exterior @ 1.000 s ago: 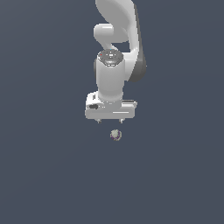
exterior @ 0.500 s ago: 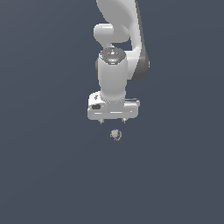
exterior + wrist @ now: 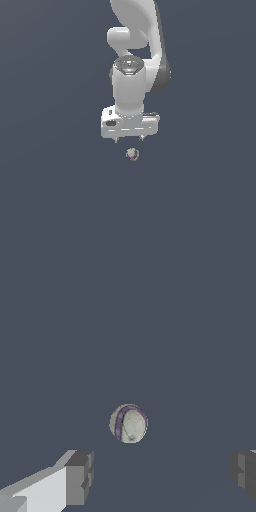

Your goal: Pick up the object and move it to a goal position.

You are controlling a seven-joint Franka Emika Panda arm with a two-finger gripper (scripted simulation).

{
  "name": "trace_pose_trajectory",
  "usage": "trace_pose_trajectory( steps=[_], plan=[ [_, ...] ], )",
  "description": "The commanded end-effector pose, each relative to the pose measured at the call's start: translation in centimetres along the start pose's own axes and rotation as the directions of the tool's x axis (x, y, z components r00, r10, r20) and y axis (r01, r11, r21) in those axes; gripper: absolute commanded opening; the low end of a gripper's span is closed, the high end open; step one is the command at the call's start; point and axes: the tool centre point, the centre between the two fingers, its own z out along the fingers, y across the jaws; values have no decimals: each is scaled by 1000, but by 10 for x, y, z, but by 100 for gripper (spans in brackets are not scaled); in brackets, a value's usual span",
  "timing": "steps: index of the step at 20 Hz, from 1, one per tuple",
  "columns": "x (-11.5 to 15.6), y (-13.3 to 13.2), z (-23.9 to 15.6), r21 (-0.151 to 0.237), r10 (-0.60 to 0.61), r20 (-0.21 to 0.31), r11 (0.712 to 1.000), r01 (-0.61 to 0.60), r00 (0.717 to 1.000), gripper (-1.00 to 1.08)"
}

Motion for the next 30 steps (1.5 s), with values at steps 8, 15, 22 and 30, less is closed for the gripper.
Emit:
trace_pose_trajectory(
  steps=[8,15,22,30],
  plan=[
    [-2,-2,14,-3,-161,13,987,161,987,100],
    [-4,-4,30,1,-353,27,936,353,935,100],
    [-6,-7,46,11,-538,38,843,538,842,100],
    [-9,-11,65,30,-721,42,693,721,691,100]
  ],
)
